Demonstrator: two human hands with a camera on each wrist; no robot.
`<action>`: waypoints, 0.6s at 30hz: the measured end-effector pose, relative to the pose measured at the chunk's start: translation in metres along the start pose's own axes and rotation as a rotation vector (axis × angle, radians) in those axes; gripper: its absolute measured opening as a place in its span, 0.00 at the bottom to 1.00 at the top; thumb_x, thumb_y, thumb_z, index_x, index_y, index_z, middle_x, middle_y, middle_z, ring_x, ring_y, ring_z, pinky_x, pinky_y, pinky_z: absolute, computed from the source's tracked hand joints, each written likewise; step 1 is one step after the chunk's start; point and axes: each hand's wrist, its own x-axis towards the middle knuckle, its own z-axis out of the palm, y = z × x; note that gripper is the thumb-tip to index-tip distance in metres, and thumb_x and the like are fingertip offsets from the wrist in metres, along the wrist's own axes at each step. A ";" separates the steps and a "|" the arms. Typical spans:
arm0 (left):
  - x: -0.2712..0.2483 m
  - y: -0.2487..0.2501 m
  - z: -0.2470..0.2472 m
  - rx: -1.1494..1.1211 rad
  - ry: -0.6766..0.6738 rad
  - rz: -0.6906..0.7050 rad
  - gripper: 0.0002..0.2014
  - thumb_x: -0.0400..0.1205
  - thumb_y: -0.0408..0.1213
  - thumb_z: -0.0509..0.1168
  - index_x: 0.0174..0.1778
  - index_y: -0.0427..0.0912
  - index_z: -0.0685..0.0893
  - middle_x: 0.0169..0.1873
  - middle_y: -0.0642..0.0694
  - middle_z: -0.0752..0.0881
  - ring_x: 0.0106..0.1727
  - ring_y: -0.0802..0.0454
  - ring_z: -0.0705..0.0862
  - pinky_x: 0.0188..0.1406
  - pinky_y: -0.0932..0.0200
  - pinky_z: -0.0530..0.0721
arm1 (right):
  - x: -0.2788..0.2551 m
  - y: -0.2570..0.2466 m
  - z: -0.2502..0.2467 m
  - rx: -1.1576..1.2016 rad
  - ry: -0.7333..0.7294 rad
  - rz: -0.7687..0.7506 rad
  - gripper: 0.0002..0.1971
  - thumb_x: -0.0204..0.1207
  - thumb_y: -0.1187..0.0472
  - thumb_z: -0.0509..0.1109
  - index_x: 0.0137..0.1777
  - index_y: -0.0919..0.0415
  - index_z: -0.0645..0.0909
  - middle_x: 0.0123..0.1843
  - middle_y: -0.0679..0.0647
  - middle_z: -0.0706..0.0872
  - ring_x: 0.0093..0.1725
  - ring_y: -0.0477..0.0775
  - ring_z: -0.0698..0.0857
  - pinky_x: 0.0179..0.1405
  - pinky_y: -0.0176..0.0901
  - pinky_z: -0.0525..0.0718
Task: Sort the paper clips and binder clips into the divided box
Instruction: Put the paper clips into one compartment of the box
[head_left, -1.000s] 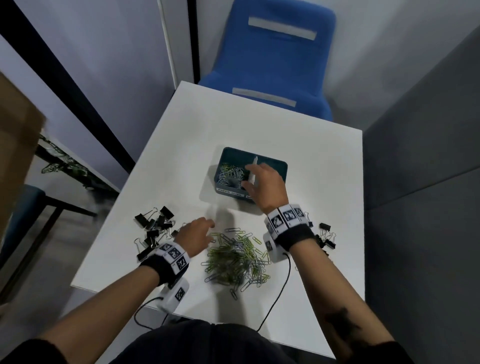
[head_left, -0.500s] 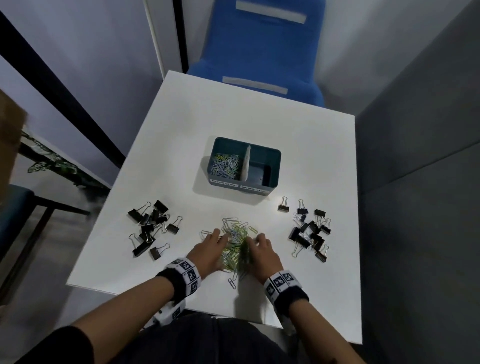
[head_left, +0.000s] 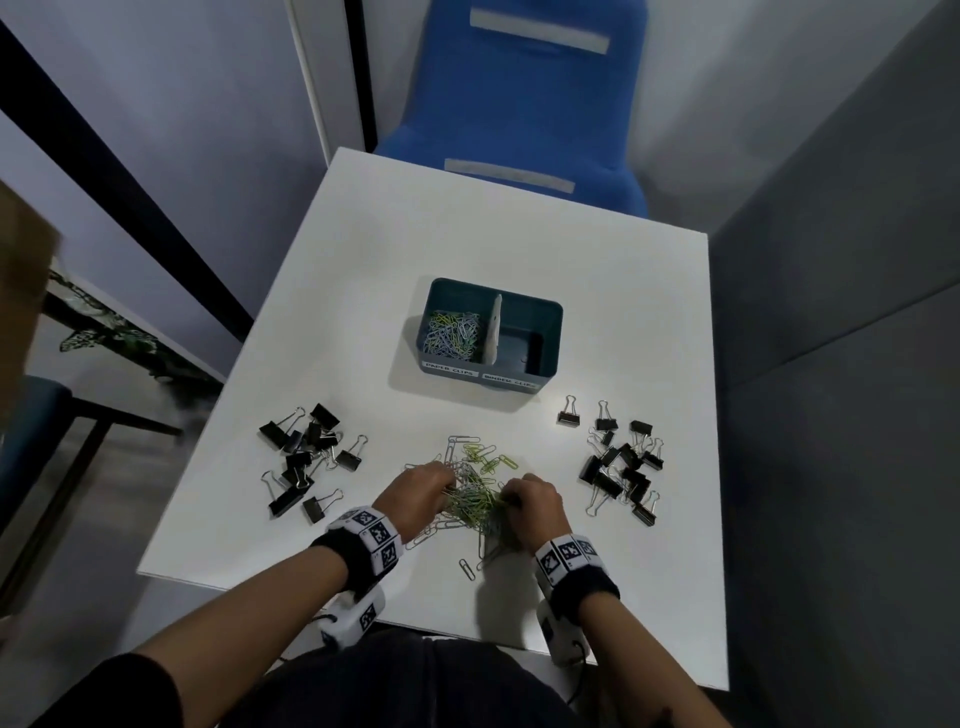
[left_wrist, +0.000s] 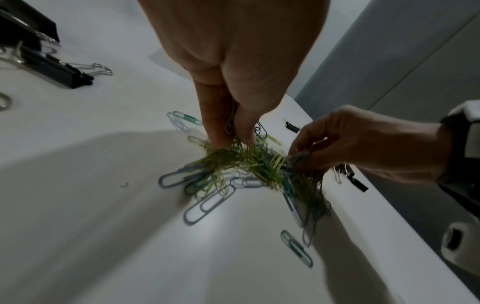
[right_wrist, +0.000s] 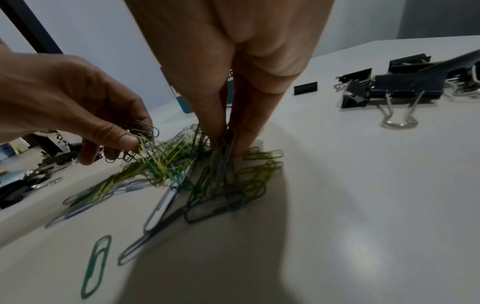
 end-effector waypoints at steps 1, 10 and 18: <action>0.000 0.000 -0.003 -0.023 0.018 -0.008 0.04 0.78 0.34 0.70 0.44 0.40 0.82 0.45 0.45 0.84 0.44 0.48 0.82 0.40 0.58 0.76 | -0.001 0.002 -0.003 0.002 0.008 -0.003 0.09 0.71 0.68 0.70 0.47 0.58 0.89 0.46 0.57 0.87 0.47 0.61 0.84 0.42 0.39 0.73; 0.002 0.022 -0.077 -0.183 0.262 0.124 0.04 0.80 0.37 0.70 0.47 0.41 0.88 0.42 0.51 0.86 0.41 0.56 0.83 0.44 0.62 0.81 | -0.018 0.007 -0.027 0.085 0.144 -0.059 0.09 0.67 0.71 0.76 0.43 0.58 0.91 0.41 0.55 0.90 0.41 0.54 0.87 0.43 0.32 0.76; 0.064 0.045 -0.171 -0.219 0.553 0.136 0.05 0.79 0.38 0.72 0.49 0.43 0.89 0.42 0.52 0.88 0.39 0.63 0.82 0.42 0.66 0.82 | -0.015 -0.018 -0.076 0.145 0.211 -0.167 0.09 0.67 0.70 0.78 0.42 0.56 0.91 0.41 0.52 0.92 0.40 0.48 0.89 0.46 0.41 0.88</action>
